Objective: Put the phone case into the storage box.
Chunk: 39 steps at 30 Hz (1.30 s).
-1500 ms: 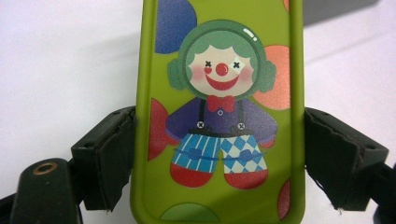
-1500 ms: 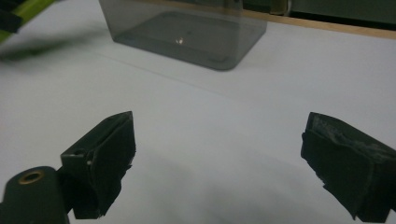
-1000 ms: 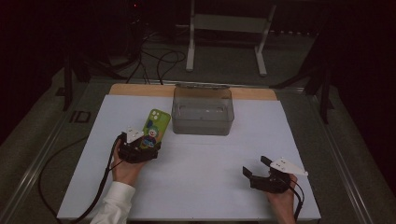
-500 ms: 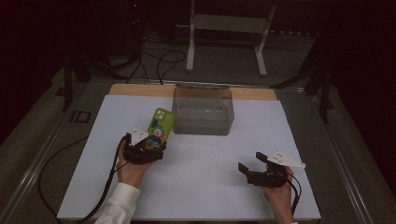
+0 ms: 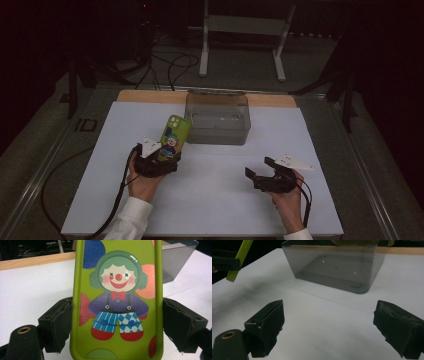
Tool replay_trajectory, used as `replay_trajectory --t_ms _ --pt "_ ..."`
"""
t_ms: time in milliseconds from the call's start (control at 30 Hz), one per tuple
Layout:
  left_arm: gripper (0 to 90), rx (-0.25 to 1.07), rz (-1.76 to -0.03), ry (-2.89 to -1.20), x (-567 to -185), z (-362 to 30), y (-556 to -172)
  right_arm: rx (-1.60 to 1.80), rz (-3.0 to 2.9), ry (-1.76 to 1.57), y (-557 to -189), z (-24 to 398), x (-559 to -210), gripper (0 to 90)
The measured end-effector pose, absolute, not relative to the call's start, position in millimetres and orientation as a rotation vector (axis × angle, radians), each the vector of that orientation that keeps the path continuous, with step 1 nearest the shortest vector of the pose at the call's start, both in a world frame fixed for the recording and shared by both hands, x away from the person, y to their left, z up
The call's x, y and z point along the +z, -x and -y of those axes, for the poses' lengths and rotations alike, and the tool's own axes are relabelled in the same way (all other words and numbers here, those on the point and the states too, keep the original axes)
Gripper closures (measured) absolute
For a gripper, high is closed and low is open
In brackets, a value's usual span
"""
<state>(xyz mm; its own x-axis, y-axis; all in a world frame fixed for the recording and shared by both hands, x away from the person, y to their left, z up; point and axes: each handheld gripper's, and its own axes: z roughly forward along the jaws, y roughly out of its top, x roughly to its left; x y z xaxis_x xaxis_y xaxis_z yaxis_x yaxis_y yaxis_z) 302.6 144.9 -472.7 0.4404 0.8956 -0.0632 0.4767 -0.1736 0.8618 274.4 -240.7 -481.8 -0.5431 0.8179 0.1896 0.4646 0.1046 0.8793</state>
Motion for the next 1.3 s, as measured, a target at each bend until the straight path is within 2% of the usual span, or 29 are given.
replay_trajectory --t_ms 800,1300 --pt "15.7 0.560 -1.096 -1.802 -477.2 -122.3 -294.4 1.454 -2.038 -1.299 -289.0 198.9 -469.2 11.2" --pt "15.8 0.571 -1.098 -1.777 -476.2 -121.1 -291.4 1.536 -2.055 -1.281 -297.9 168.7 -459.8 11.5"
